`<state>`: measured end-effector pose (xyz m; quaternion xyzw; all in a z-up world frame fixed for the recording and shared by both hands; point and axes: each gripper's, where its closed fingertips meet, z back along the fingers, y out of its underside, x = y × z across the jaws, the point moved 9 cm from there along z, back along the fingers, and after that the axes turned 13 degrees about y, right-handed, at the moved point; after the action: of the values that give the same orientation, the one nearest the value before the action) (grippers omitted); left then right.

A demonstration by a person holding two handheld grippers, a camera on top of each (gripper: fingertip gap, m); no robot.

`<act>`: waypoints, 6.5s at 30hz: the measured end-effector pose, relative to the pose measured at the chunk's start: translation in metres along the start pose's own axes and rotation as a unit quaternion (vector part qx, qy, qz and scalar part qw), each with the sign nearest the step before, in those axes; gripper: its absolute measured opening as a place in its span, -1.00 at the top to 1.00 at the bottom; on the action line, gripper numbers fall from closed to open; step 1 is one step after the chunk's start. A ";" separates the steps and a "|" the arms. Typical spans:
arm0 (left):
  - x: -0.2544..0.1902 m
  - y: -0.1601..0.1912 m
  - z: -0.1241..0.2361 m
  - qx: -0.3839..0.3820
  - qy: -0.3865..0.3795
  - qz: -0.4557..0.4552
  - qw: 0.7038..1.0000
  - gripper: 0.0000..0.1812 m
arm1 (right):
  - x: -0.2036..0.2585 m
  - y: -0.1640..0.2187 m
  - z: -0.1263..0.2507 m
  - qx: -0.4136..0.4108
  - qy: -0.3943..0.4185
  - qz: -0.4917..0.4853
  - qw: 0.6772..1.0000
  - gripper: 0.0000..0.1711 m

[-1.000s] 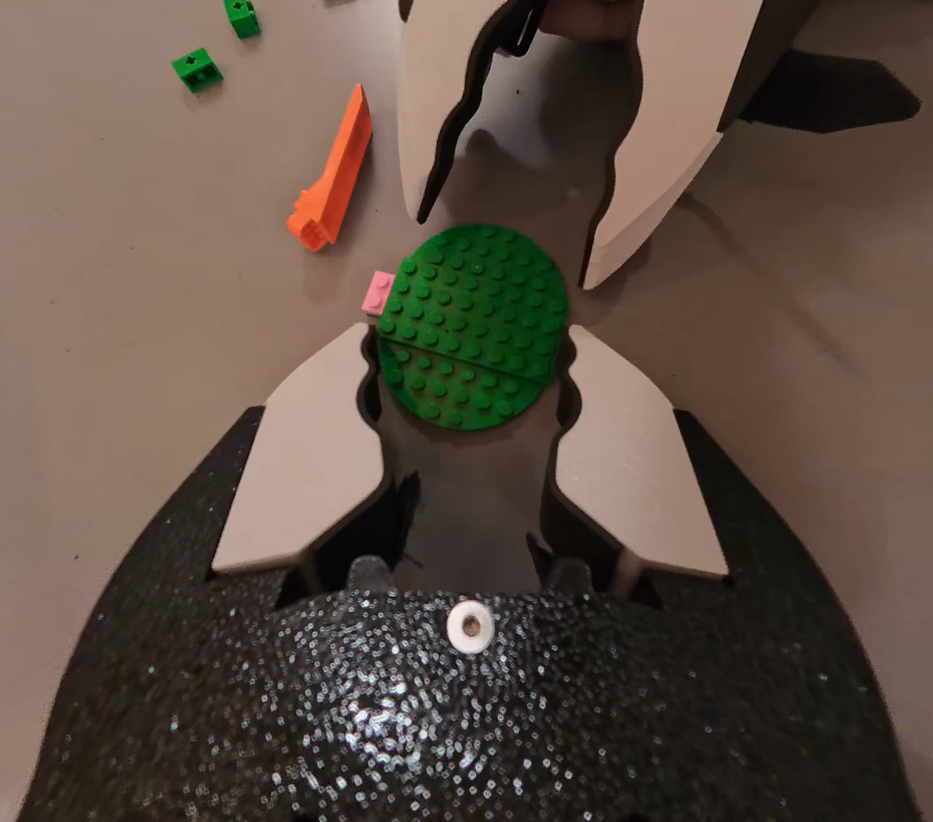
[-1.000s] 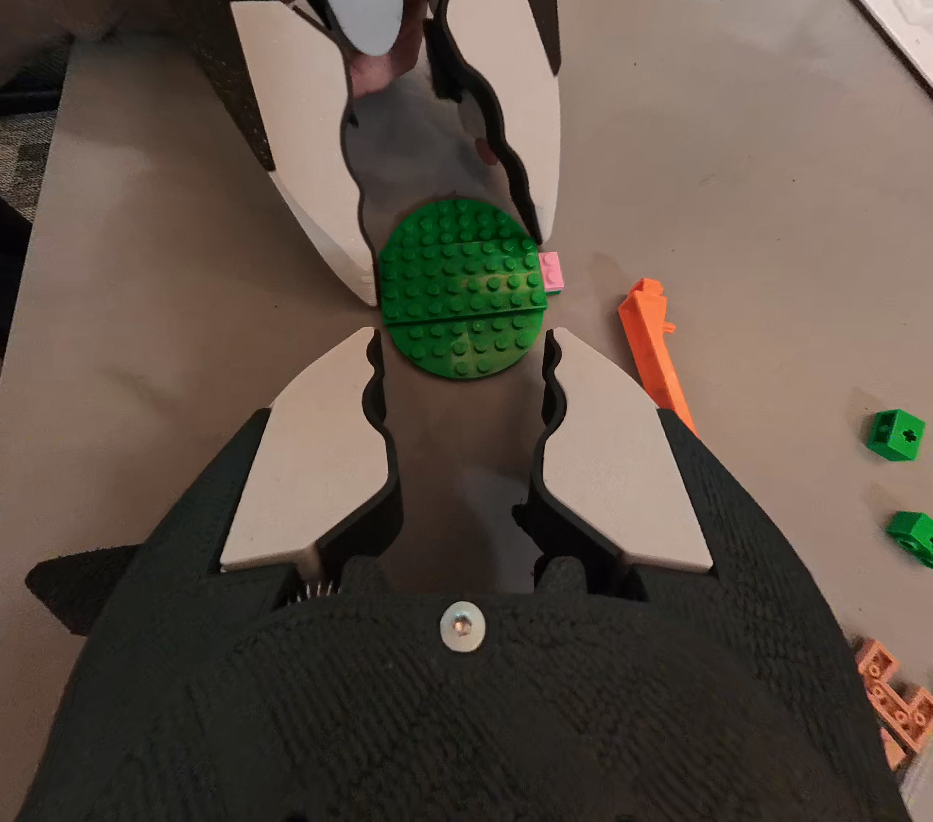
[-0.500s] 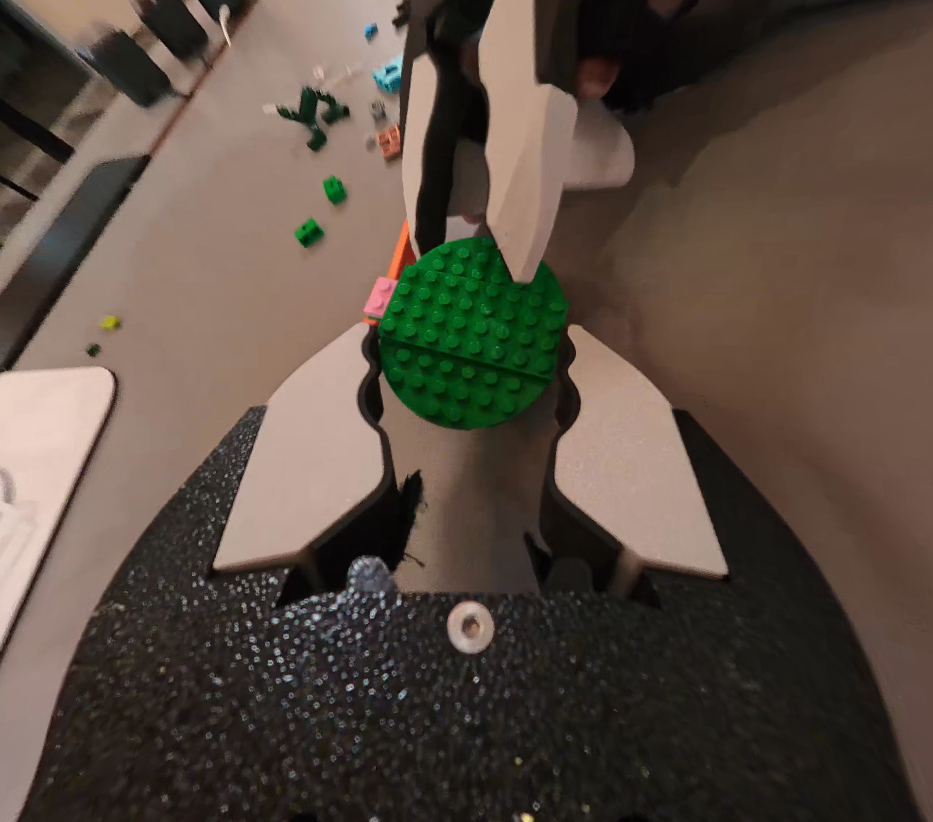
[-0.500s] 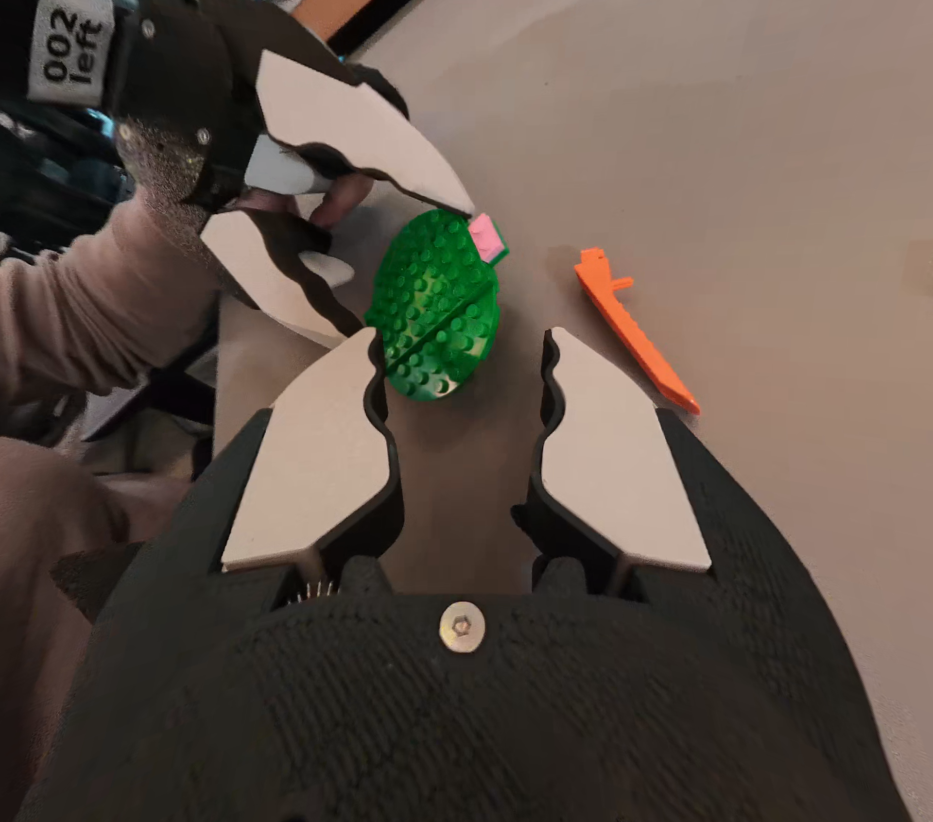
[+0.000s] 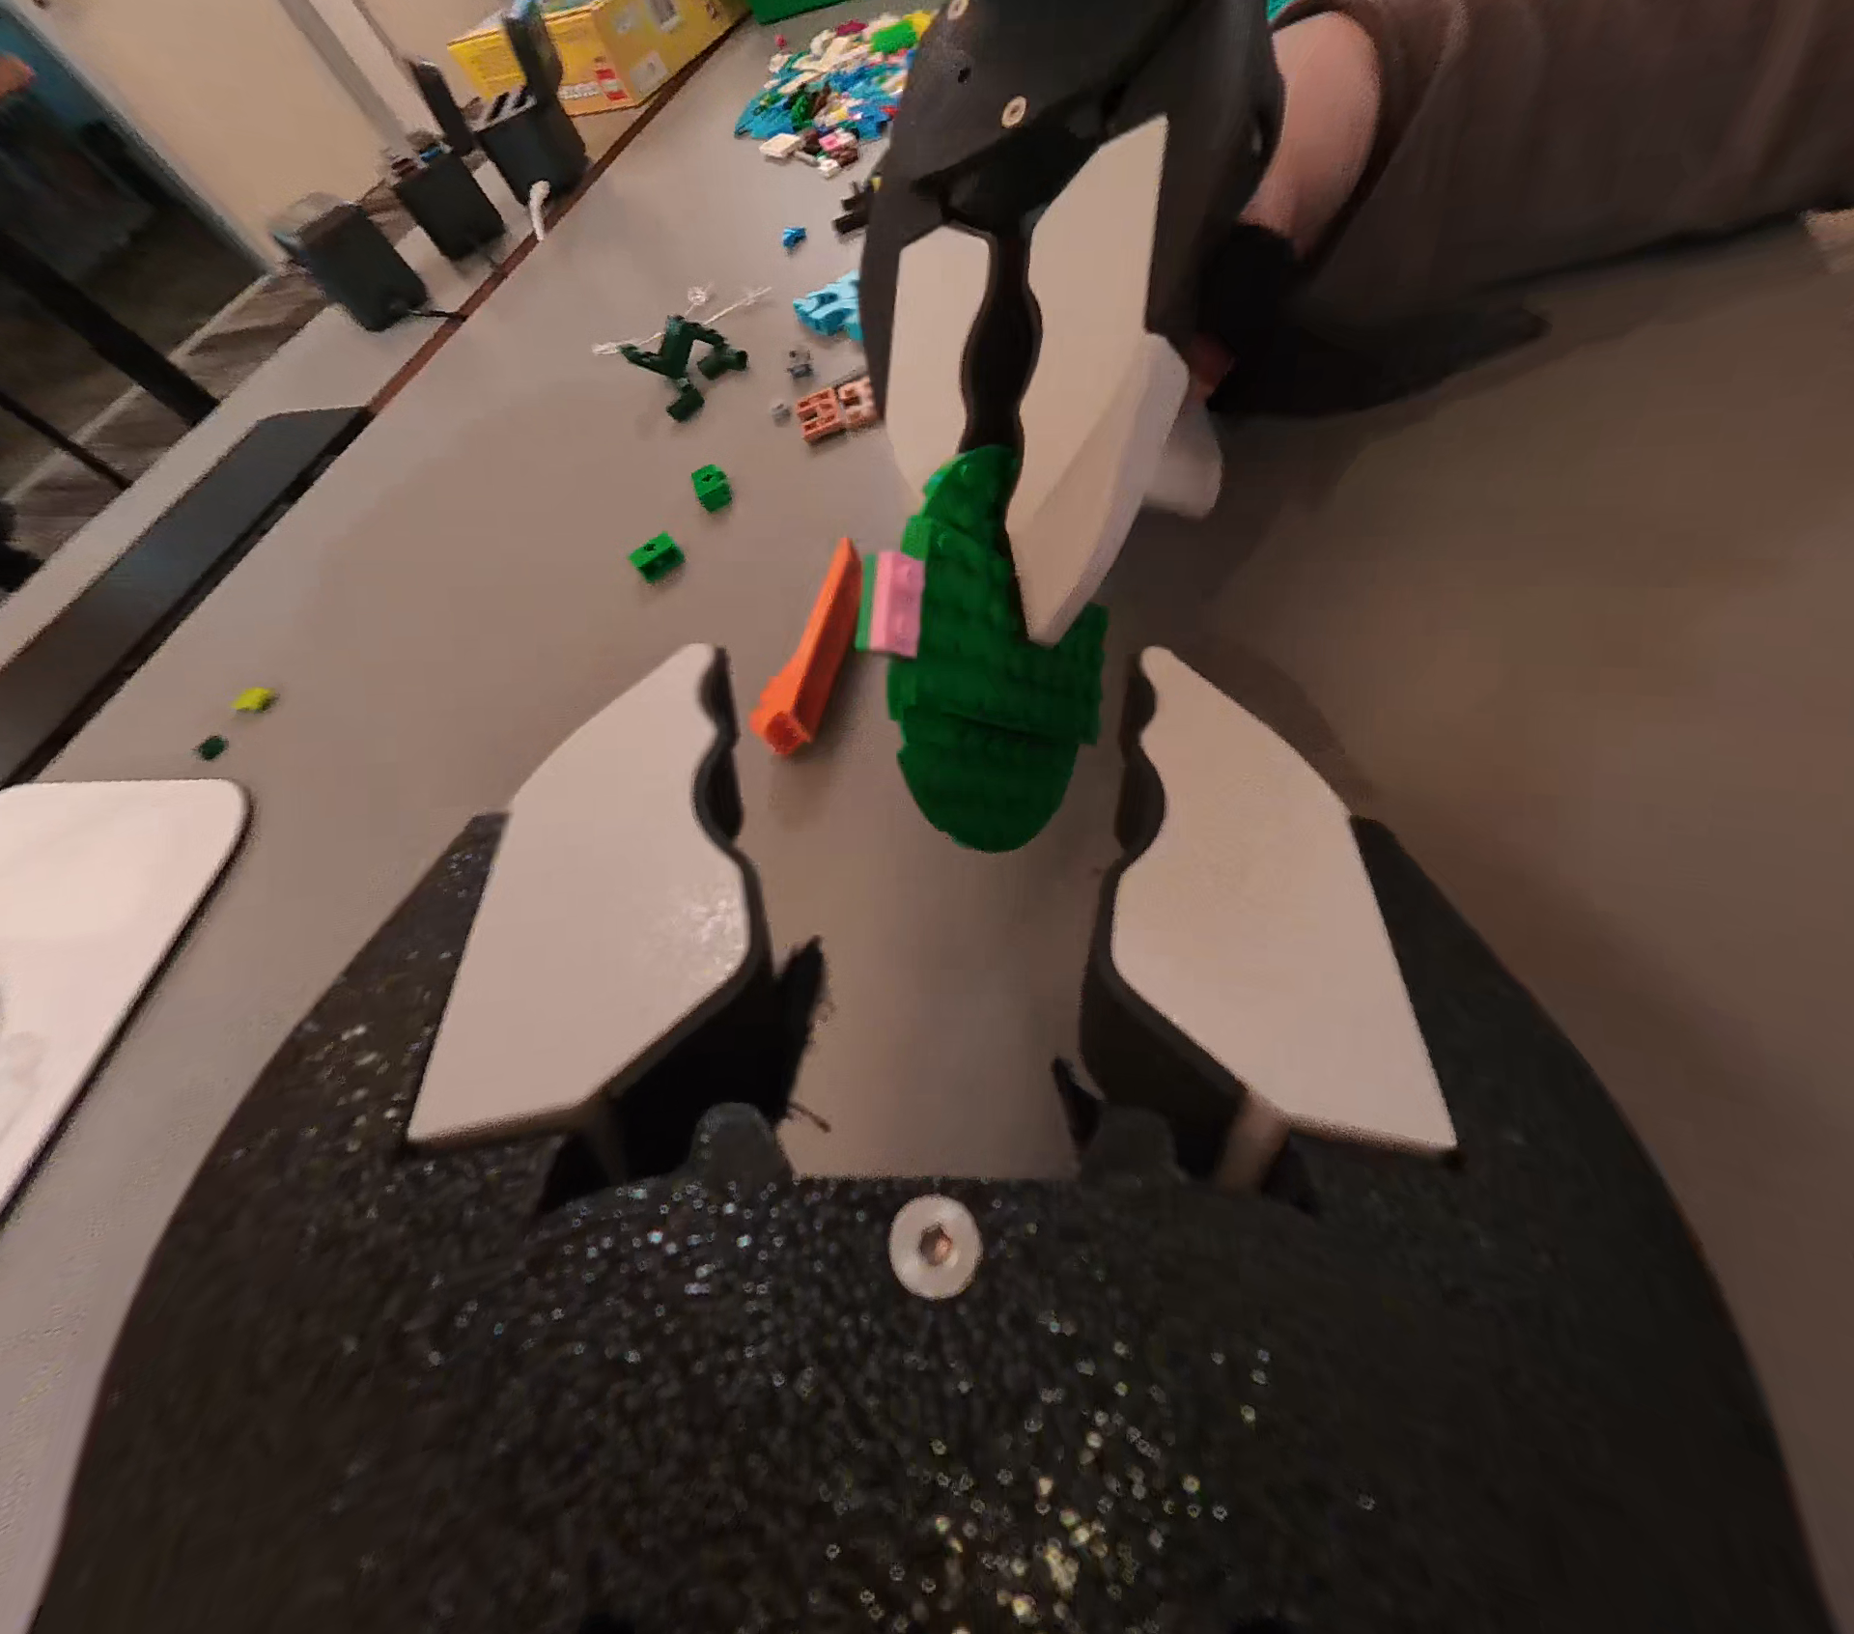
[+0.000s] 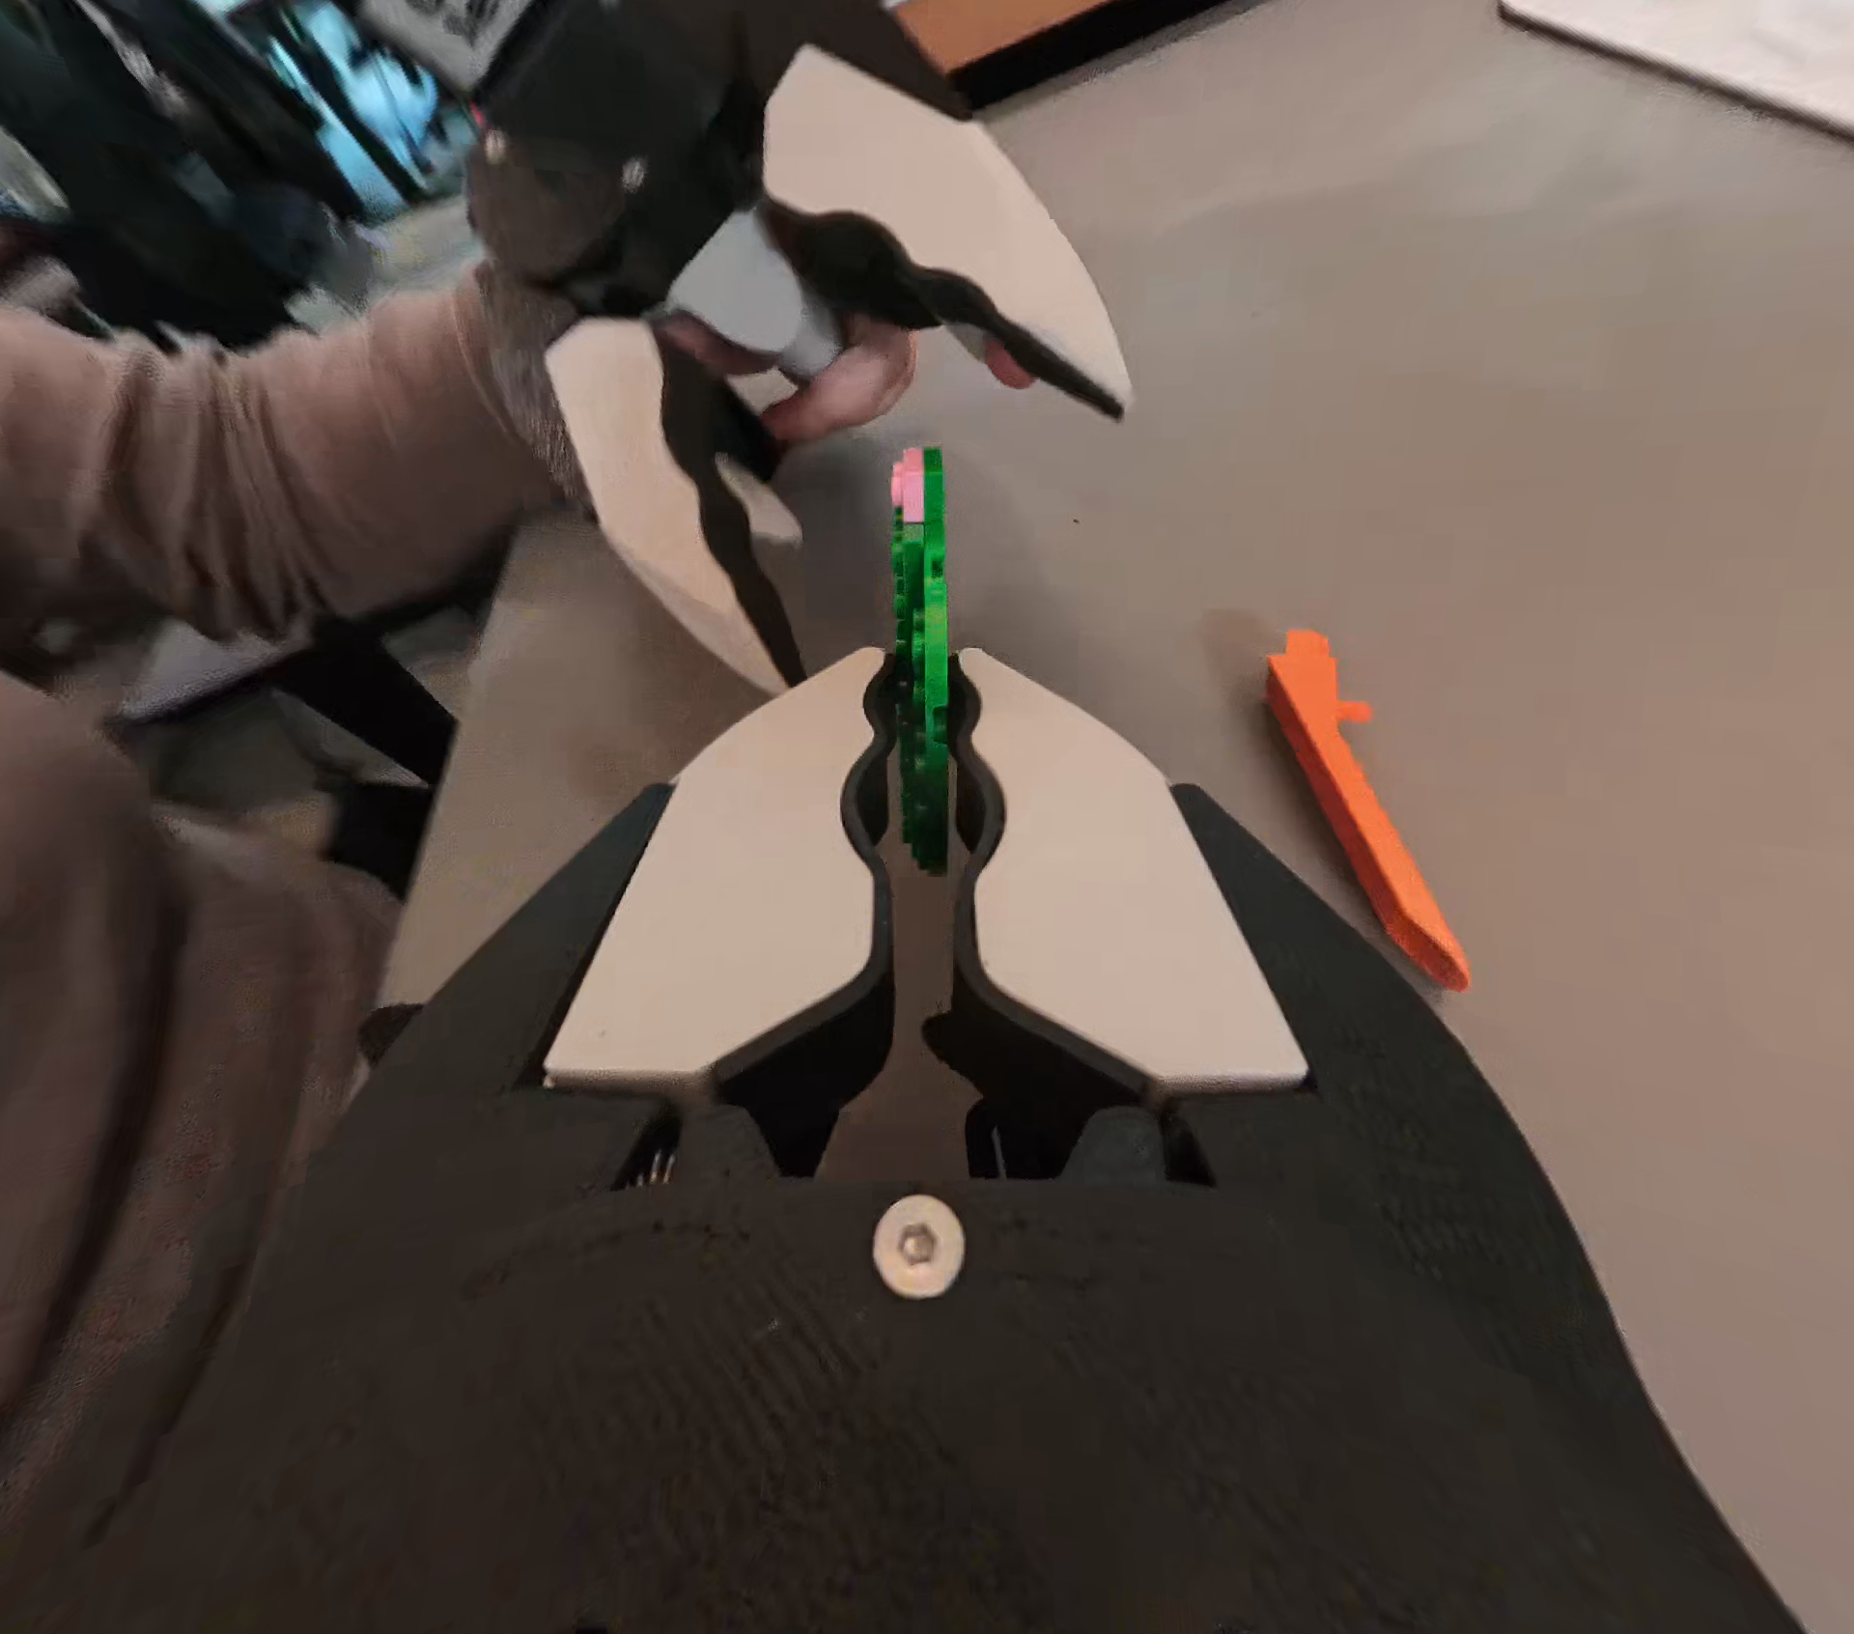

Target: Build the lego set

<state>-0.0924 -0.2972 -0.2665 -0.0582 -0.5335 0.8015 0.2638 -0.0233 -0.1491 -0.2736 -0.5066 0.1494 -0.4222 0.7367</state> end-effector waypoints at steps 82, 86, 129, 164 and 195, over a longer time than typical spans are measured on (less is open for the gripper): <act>0.039 0.020 0.006 -0.267 0.206 0.562 0.755 0.90 | 0.030 0.012 0.014 -0.112 0.404 0.662 0.622 0.88; 0.045 0.033 0.011 -0.261 0.175 0.579 0.753 0.91 | 0.023 0.010 0.022 -0.108 0.363 0.599 0.706 0.73; 0.042 0.006 0.044 -0.153 -0.401 0.114 0.896 0.31 | -0.118 0.159 0.462 0.122 0.603 -0.115 0.780 0.69; 0.041 0.012 0.043 -0.119 -0.429 0.040 0.895 0.51 | -0.302 0.110 0.386 0.637 0.393 -0.114 0.654 0.66; 0.043 0.014 0.048 -0.148 -0.422 0.070 0.892 0.57 | -0.281 0.094 0.373 0.688 0.352 0.029 0.634 0.83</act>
<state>-0.1526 -0.3205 -0.2506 0.2097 -0.7019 0.6785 -0.0547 0.0941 0.3119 -0.2496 0.3389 0.0785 -0.5273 0.7752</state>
